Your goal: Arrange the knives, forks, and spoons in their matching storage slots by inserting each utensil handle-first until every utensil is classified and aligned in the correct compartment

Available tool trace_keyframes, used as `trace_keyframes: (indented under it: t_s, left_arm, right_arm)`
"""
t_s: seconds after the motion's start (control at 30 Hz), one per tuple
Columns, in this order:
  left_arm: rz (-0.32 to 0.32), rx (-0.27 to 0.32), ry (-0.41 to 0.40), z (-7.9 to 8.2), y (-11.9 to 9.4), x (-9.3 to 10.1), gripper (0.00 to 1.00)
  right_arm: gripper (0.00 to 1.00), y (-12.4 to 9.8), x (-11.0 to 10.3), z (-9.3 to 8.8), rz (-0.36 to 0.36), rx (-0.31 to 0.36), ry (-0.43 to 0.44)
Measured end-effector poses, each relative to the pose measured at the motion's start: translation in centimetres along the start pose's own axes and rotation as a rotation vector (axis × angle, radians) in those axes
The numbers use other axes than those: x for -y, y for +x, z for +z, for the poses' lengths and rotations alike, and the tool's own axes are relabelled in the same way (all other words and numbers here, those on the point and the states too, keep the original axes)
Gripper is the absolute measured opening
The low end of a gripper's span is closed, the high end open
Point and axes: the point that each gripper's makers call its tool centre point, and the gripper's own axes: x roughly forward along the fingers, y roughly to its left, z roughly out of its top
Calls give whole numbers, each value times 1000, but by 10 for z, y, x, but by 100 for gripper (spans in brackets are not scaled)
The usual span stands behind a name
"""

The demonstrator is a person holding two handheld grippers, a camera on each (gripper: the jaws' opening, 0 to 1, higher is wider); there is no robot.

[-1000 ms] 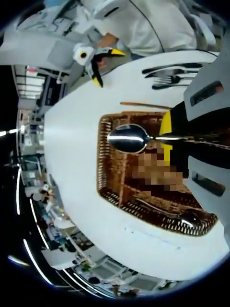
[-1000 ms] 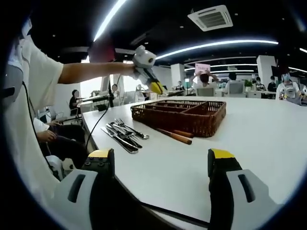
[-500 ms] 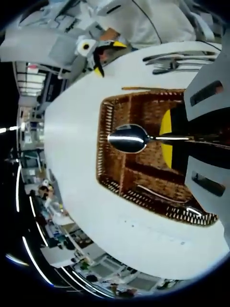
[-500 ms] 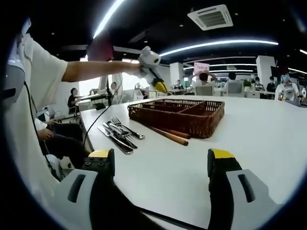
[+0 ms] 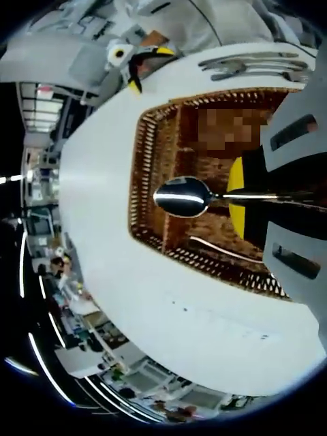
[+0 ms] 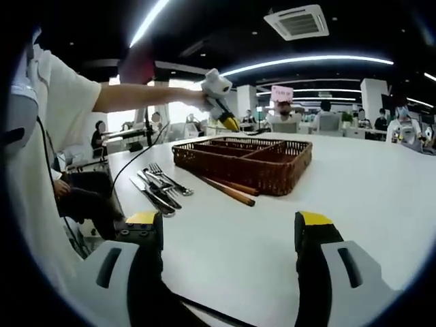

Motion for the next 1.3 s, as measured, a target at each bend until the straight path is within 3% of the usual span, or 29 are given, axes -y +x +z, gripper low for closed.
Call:
trace_keyframes:
  t_s: [0.23,0.67,0.87,1.3]
  left_arm:
    - [0,-17,9,-5,14,-20,3]
    - [-22,-30,10,-14,35,-42,3]
    - [-26,-25,41,-18,40,-44,3]
    - [-49,-31,21,-32,47,-43,3]
  right_arm:
    - [81,4,9,-2,-15,-14,-3]
    - [81,5,14,12,-14,18,7]
    - [81,7,17,10,-18,7,11]
    - [81,11,15,21,2,18,24]
